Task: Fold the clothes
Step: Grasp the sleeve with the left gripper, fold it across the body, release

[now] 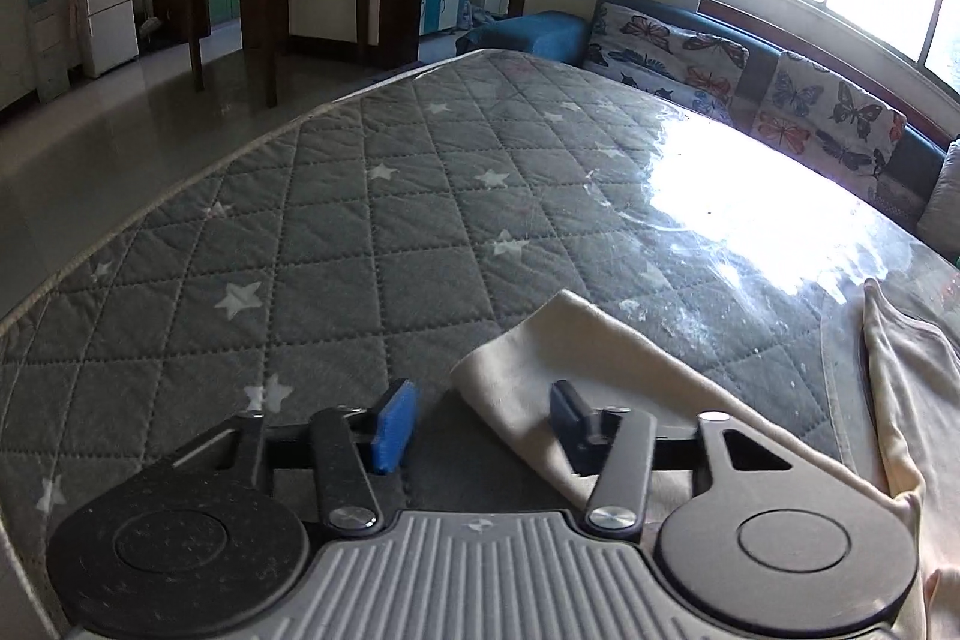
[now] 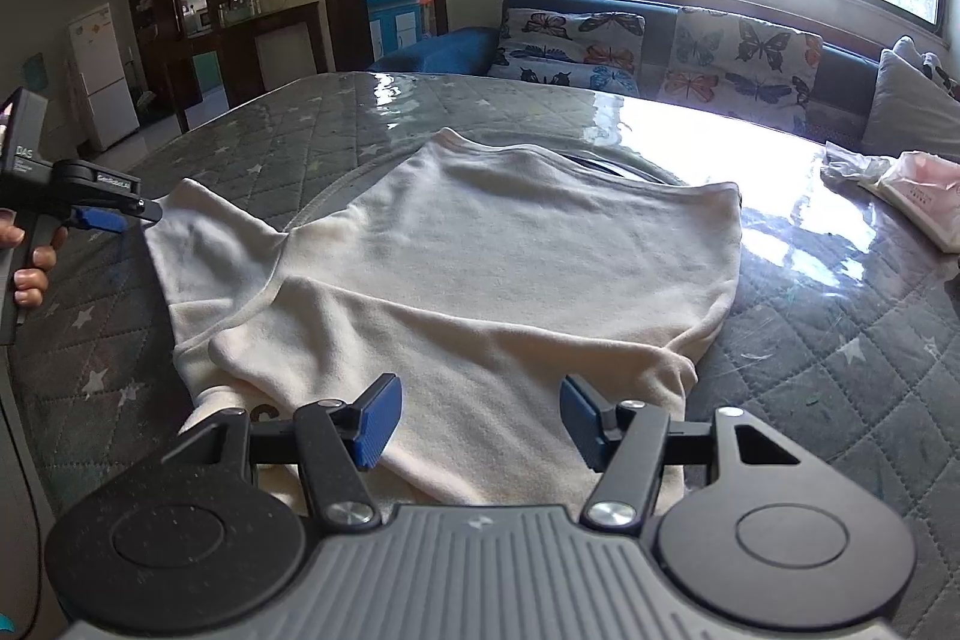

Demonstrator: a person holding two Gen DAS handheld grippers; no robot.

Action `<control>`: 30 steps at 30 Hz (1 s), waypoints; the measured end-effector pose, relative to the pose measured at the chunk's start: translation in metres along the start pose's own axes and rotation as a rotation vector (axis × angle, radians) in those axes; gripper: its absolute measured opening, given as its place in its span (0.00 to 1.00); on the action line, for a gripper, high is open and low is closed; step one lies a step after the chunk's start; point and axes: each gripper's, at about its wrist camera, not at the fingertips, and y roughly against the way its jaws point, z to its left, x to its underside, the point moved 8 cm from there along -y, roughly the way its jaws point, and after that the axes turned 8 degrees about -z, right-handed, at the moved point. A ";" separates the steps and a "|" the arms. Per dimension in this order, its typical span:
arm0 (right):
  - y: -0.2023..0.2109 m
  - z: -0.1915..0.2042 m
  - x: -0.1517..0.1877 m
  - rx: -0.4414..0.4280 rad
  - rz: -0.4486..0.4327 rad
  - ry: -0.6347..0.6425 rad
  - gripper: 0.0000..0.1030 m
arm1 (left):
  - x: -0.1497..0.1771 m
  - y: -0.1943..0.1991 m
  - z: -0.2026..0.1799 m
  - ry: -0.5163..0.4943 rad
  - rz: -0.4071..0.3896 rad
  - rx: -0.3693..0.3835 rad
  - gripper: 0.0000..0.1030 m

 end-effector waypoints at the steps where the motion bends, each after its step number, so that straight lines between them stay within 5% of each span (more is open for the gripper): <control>1: 0.001 0.000 0.000 0.001 -0.002 0.000 0.58 | -0.001 -0.001 0.000 0.002 -0.003 -0.004 0.33; 5: 0.007 -0.002 -0.002 0.008 -0.016 -0.006 0.58 | -0.004 -0.001 -0.002 0.043 -0.005 0.018 0.10; 12: 0.019 -0.009 -0.005 0.025 -0.048 -0.020 0.58 | -0.018 0.044 -0.029 0.062 -0.087 0.166 0.07; 21: 0.038 -0.019 -0.006 0.037 -0.092 -0.044 0.58 | -0.030 0.126 -0.124 -0.033 -0.176 0.439 0.07; 30: 0.056 -0.042 -0.002 0.073 -0.124 -0.083 0.58 | -0.002 0.178 -0.227 -0.150 -0.162 0.706 0.07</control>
